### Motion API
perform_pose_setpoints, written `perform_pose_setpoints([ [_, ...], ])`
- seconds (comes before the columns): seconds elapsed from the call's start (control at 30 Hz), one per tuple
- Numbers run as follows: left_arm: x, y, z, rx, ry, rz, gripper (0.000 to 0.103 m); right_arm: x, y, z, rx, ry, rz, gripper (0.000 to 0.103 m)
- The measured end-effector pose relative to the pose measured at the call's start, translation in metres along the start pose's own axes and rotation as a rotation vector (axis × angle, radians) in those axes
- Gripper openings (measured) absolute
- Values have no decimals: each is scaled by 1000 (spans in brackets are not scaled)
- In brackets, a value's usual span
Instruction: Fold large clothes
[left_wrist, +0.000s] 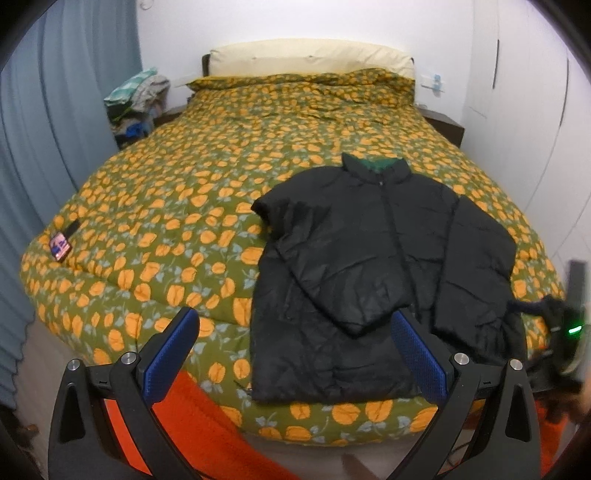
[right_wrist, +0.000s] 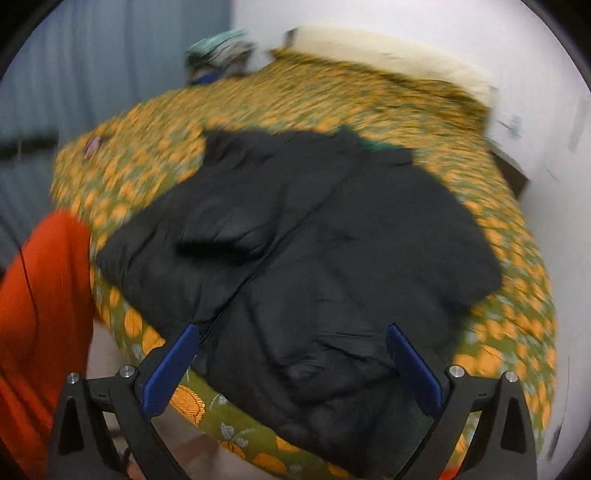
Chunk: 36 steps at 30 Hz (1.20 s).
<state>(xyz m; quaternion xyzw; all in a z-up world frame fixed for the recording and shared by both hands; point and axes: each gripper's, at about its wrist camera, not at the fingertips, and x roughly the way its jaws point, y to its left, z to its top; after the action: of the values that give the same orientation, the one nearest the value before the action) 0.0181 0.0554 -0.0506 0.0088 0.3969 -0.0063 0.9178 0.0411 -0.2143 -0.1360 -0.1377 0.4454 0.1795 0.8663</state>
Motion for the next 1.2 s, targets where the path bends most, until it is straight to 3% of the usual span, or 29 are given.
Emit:
perform_pose_setpoints([
  [0.13, 3, 5, 0, -16, 19, -47, 103, 57, -2, -7, -20, 69, -62, 101],
  [0.2, 5, 7, -1, -20, 23, -59, 103, 80, -19, -13, 43, 150, -67, 73],
  [0.23, 6, 8, -1, -22, 26, -66, 103, 82, -25, -13, 84, 164, -32, 48],
  [0.27, 7, 9, -1, -25, 31, -73, 103, 78, -32, -14, 126, 161, -12, 30],
  [0.33, 12, 10, 0, -29, 41, -86, 103, 48, -42, -12, 162, 93, -38, 10],
  [0.47, 22, 3, 5, -11, 54, -96, 103, -44, -88, -2, 269, -87, -106, 9],
  [0.6, 28, -7, 12, 23, 40, -118, 103, -138, -165, -9, 385, -243, -332, 10],
  [0.73, 32, -13, 18, 34, 33, -148, 103, -183, -248, -39, 516, -265, -511, 9],
  [0.87, 36, -16, 25, 50, 29, -154, 103, -171, -329, -85, 662, -192, -593, 9],
  [1.0, 39, -18, 28, 84, 16, -163, 103, -130, -392, -142, 839, -82, -602, 9],
  [1.1, 49, -22, 28, 146, 27, -187, 103, -98, -413, -177, 925, 2, -592, 9],
  [1.2, 64, -30, 26, 231, 52, -237, 103, -80, -414, -209, 1006, 26, -574, 10],
])
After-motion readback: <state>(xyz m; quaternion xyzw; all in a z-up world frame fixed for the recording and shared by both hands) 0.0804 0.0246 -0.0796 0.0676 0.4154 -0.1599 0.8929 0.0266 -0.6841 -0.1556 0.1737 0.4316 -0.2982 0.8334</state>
